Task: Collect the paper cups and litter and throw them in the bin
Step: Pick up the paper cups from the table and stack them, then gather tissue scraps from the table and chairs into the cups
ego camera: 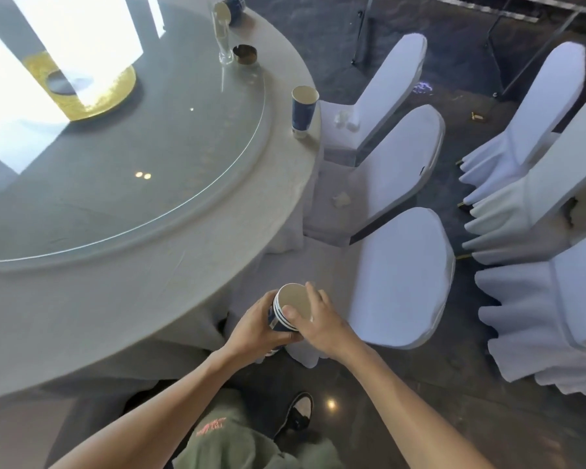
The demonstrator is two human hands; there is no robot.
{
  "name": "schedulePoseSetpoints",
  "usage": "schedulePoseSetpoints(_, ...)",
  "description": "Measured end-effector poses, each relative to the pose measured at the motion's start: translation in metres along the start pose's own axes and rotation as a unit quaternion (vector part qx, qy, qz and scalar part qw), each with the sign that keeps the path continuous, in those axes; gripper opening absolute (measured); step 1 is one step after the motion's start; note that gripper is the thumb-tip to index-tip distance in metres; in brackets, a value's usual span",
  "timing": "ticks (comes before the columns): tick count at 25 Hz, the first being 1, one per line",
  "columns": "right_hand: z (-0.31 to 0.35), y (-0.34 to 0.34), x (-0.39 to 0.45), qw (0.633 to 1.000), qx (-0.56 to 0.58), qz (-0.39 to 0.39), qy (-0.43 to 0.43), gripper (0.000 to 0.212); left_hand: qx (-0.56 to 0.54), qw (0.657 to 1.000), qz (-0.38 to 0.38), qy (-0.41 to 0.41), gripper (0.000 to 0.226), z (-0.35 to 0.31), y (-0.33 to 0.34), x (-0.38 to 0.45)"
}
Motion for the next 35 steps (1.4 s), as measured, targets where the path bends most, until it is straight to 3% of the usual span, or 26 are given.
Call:
schedulePoseSetpoints(7, -0.018, 0.018, 0.035, 0.998, 0.035, 0.038, 0.032, 0.101, -0.031, 0.998, 0.006, -0.062, 0.079, 0.039, 0.006, 0.021)
schedulePoseSetpoints(14, -0.039, 0.022, 0.098, 0.995, 0.050, 0.066, 0.061, 0.063, -0.070, 0.992, 0.029, -0.100, 0.080, 0.082, 0.017, 0.072)
schedulePoseSetpoints(18, -0.085, 0.028, 0.159, 0.986, 0.101, 0.049, 0.125, 0.034, -0.064, 0.988, -0.035, -0.134, 0.077, 0.129, 0.018, 0.096)
schedulePoseSetpoints(25, -0.162, 0.111, 0.287, 0.977, -0.175, 0.112, 0.041, 0.056, -0.071, 0.970, -0.140, -0.188, 0.083, 0.232, 0.033, 0.146)
schedulePoseSetpoints(29, -0.197, 0.161, 0.345, 0.954, -0.283, 0.099, -0.010, 0.059, -0.061, 0.967, -0.148, -0.199, 0.091, 0.279, 0.051, 0.167)
schedulePoseSetpoints(33, -0.220, 0.188, 0.366, 0.942, -0.324, 0.078, -0.032, 0.046, -0.074, 0.963, -0.155, -0.208, 0.094, 0.295, 0.062, 0.174)
schedulePoseSetpoints(35, -0.224, 0.181, 0.365, 0.952, -0.292, 0.086, -0.023, 0.033, -0.074, 0.964, -0.148, -0.208, 0.093, 0.287, 0.068, 0.172)
Point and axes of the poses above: each hand's wrist, its own x-axis towards the middle knuckle, its own y-axis out of the palm, z = x × y, the point moved 8 cm from there along x, towards the middle knuckle, and after that the axes turned 10 degrees about -x, right-handed, at the moved point
